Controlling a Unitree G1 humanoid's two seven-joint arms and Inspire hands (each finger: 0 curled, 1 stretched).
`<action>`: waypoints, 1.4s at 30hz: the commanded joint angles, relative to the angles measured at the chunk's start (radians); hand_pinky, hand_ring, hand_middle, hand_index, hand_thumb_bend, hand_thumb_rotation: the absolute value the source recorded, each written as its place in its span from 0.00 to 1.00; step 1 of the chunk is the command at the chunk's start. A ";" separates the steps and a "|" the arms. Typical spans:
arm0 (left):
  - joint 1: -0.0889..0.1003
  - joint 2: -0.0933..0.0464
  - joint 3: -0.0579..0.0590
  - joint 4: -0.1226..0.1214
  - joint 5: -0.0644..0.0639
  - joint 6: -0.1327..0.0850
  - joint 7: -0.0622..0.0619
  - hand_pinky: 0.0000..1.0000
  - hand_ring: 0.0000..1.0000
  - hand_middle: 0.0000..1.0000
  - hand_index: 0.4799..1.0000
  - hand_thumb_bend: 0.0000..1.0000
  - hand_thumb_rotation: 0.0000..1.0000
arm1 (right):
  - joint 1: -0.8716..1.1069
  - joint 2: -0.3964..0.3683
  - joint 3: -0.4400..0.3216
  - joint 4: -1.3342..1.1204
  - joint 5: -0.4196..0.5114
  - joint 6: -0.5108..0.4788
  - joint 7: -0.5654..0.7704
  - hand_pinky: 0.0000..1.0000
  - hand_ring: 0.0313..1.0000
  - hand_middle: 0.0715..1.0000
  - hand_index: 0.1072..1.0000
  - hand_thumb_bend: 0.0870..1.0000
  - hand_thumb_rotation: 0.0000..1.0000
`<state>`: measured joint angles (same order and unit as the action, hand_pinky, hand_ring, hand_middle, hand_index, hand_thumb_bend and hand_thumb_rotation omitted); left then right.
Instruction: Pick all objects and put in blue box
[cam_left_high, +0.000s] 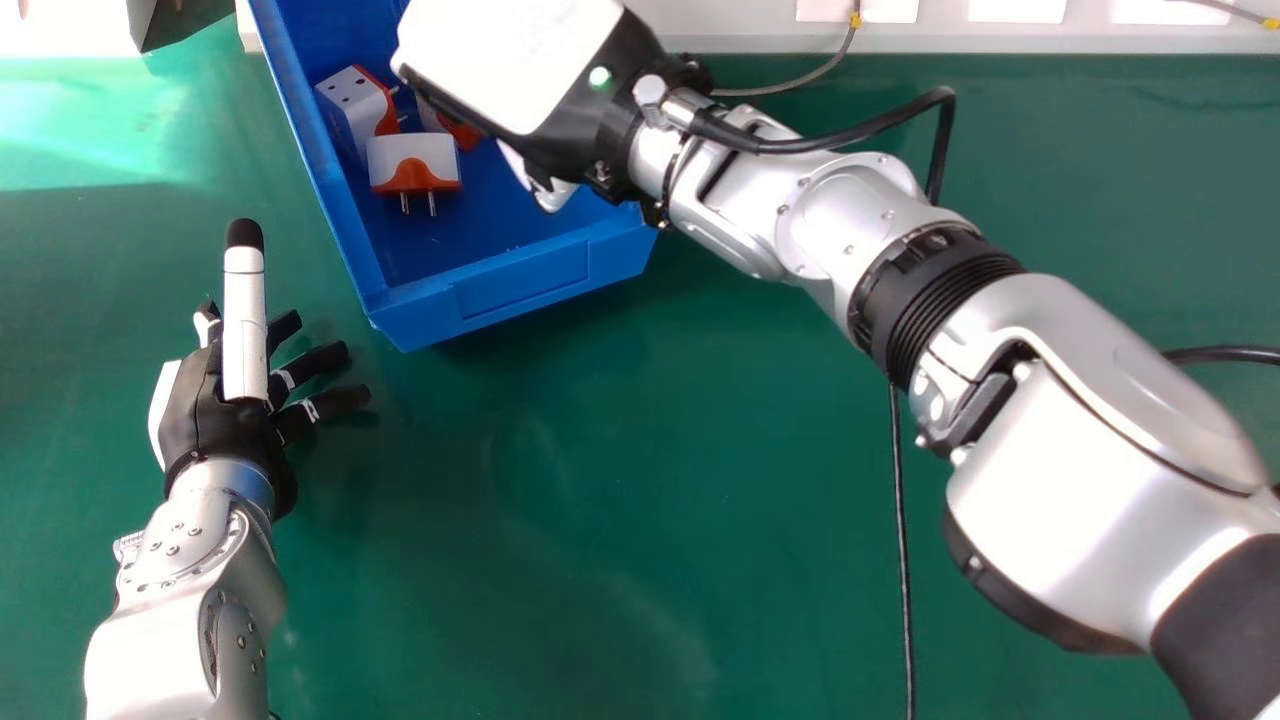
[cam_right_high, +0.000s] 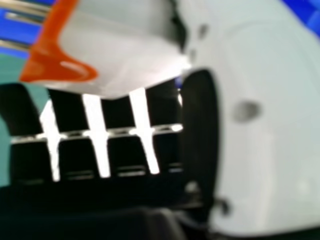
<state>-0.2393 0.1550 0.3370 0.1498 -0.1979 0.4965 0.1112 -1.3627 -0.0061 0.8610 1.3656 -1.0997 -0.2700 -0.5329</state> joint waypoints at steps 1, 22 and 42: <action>0.020 -0.014 -0.010 0.016 -0.003 0.033 0.001 0.66 0.76 0.90 1.00 0.84 0.94 | -0.054 -0.005 -0.004 -0.010 0.011 0.018 -0.029 0.34 0.46 0.48 0.44 0.45 0.00; 0.022 -0.012 -0.013 0.010 0.002 0.040 -0.003 0.66 0.76 0.91 1.00 0.85 0.94 | -0.055 0.002 0.059 -0.007 -0.029 0.127 0.072 0.73 0.85 0.87 0.82 0.84 0.38; 0.026 -0.013 -0.011 -0.002 0.000 0.043 -0.003 0.66 0.76 0.90 1.00 0.84 0.94 | -0.037 0.000 0.052 -0.018 -0.021 0.119 0.032 0.95 1.00 1.00 1.00 1.00 0.61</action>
<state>-0.2389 0.1557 0.3371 0.1386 -0.1967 0.5139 0.1092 -1.3632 0.0012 0.9267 1.3657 -1.1404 -0.1517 -0.4763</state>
